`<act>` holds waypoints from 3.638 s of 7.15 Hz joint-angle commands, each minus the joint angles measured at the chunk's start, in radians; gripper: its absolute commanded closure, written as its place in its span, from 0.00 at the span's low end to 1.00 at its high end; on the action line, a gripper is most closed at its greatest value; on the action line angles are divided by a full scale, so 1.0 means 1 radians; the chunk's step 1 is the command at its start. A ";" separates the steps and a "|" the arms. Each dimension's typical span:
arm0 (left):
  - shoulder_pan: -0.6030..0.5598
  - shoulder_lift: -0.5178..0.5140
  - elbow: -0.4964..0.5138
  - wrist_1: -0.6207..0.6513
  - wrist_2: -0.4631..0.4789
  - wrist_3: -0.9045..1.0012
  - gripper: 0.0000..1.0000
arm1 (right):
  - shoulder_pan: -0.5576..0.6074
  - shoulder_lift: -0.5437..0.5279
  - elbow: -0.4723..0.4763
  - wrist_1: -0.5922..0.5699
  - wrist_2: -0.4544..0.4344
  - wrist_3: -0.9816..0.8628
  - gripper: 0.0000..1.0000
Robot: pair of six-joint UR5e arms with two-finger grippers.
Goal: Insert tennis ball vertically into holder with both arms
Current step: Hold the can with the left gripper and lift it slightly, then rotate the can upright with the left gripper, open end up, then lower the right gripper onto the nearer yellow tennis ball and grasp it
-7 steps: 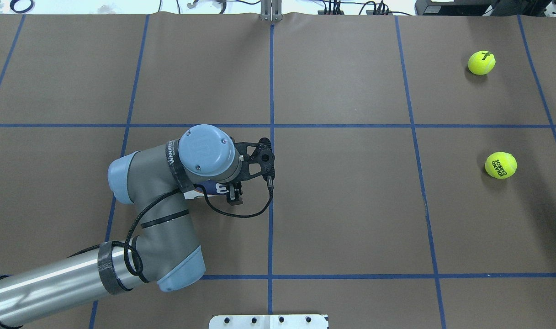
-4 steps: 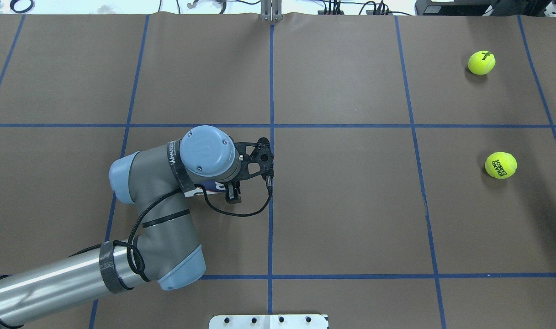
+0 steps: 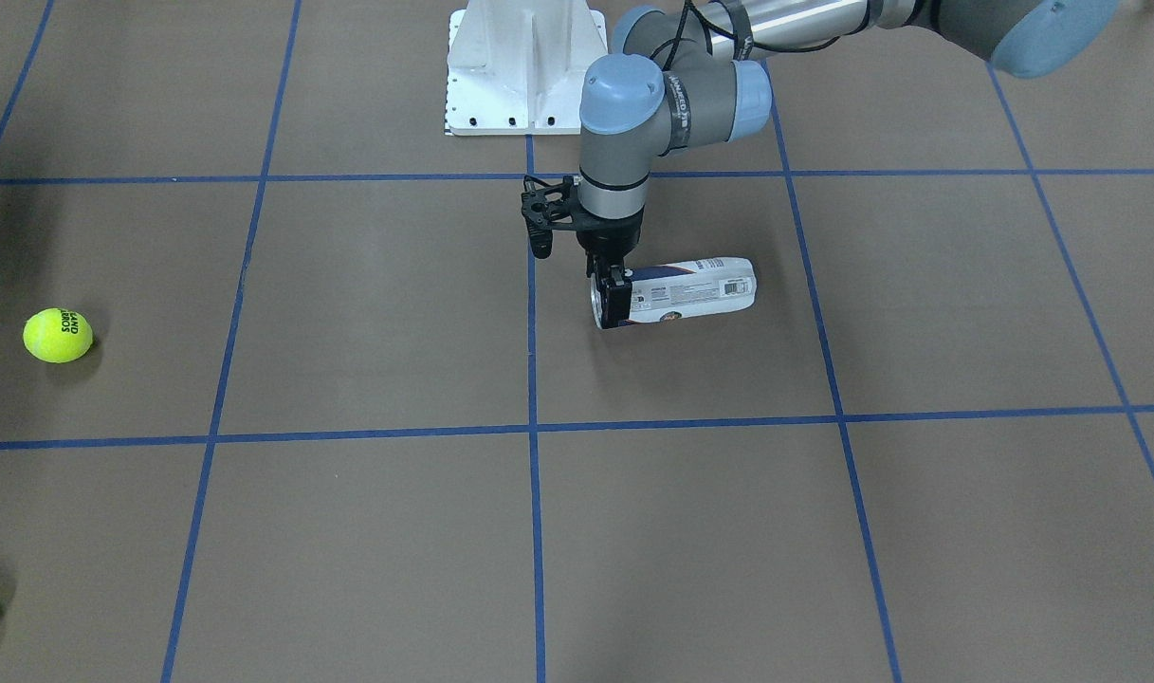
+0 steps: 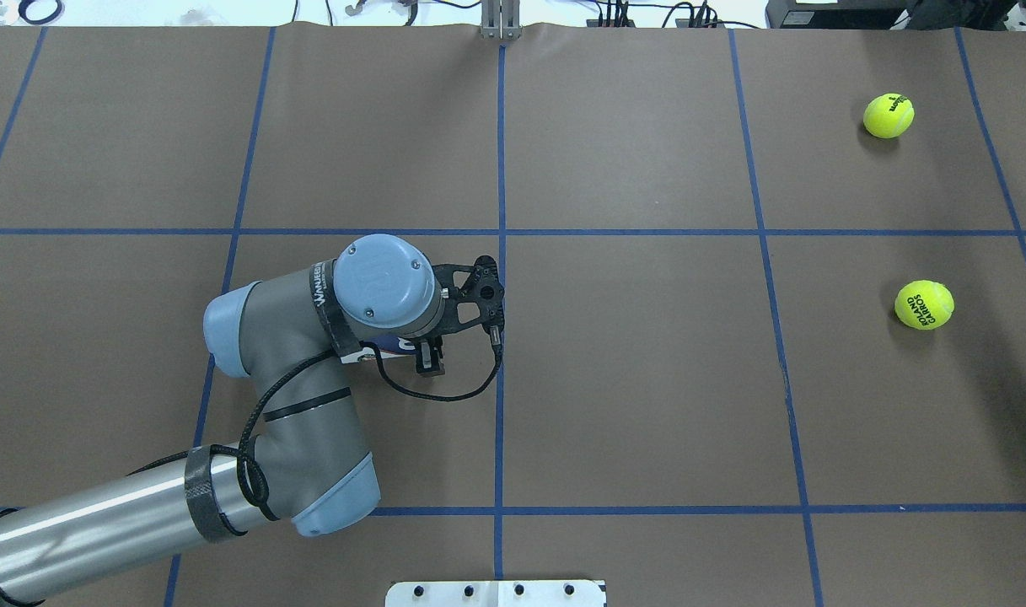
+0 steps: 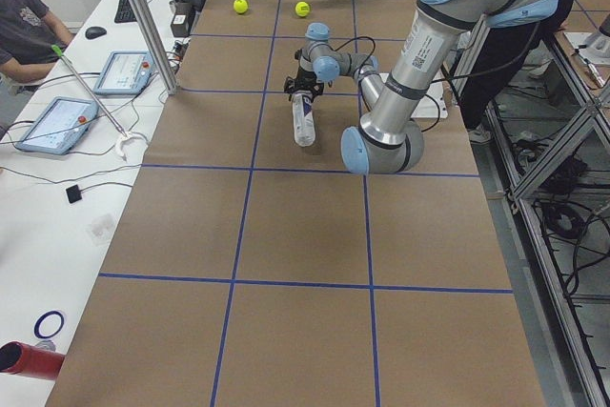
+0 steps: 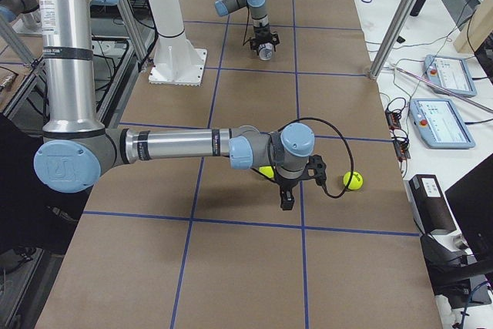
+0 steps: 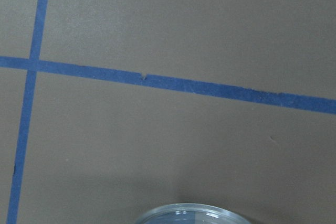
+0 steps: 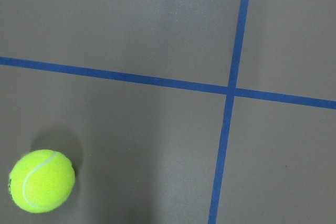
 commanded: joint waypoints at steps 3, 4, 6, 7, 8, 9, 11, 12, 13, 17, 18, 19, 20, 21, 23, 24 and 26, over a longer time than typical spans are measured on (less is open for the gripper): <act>0.002 0.000 -0.001 0.000 0.007 -0.002 0.14 | -0.001 0.000 -0.001 0.001 0.000 0.000 0.01; 0.002 0.000 -0.001 0.000 0.007 -0.002 0.16 | -0.001 0.000 -0.001 0.001 0.000 0.000 0.01; 0.002 0.002 -0.001 0.000 0.009 0.000 0.19 | -0.001 0.000 -0.001 0.001 0.000 0.000 0.01; 0.002 0.000 -0.001 0.000 0.021 -0.002 0.21 | -0.001 0.000 -0.001 0.001 0.000 0.000 0.01; 0.002 -0.003 -0.008 -0.002 0.024 -0.002 0.21 | -0.001 0.000 -0.001 0.001 0.000 0.000 0.01; -0.004 -0.004 -0.036 -0.044 0.043 -0.018 0.23 | -0.001 0.000 -0.001 0.001 0.000 0.000 0.01; -0.065 -0.004 -0.048 -0.260 0.044 -0.136 0.22 | -0.001 0.002 -0.001 0.001 0.000 0.000 0.01; -0.085 -0.001 -0.066 -0.363 0.046 -0.210 0.23 | -0.001 0.002 -0.001 0.001 0.000 0.000 0.01; -0.095 0.008 -0.066 -0.506 0.075 -0.311 0.22 | -0.001 0.003 0.001 0.001 0.000 0.000 0.01; -0.080 0.063 -0.041 -0.968 0.258 -0.599 0.22 | -0.001 0.002 0.031 0.045 0.018 0.000 0.01; -0.067 0.077 0.008 -1.108 0.330 -0.627 0.22 | -0.005 0.000 0.036 0.107 0.020 0.001 0.01; -0.011 0.079 0.054 -1.232 0.427 -0.629 0.22 | -0.028 -0.003 0.044 0.166 0.021 0.000 0.01; 0.053 0.079 0.108 -1.334 0.511 -0.625 0.22 | -0.059 -0.035 0.080 0.200 0.034 0.068 0.01; 0.093 0.076 0.130 -1.385 0.571 -0.622 0.22 | -0.106 -0.044 0.131 0.200 0.049 0.152 0.01; 0.100 0.071 0.127 -1.385 0.577 -0.622 0.22 | -0.216 -0.045 0.153 0.202 0.034 0.259 0.01; 0.100 0.068 0.127 -1.385 0.577 -0.622 0.22 | -0.235 -0.046 0.148 0.200 0.019 0.261 0.01; 0.100 0.069 0.119 -1.388 0.578 -0.623 0.22 | -0.297 -0.046 0.139 0.200 -0.061 0.262 0.01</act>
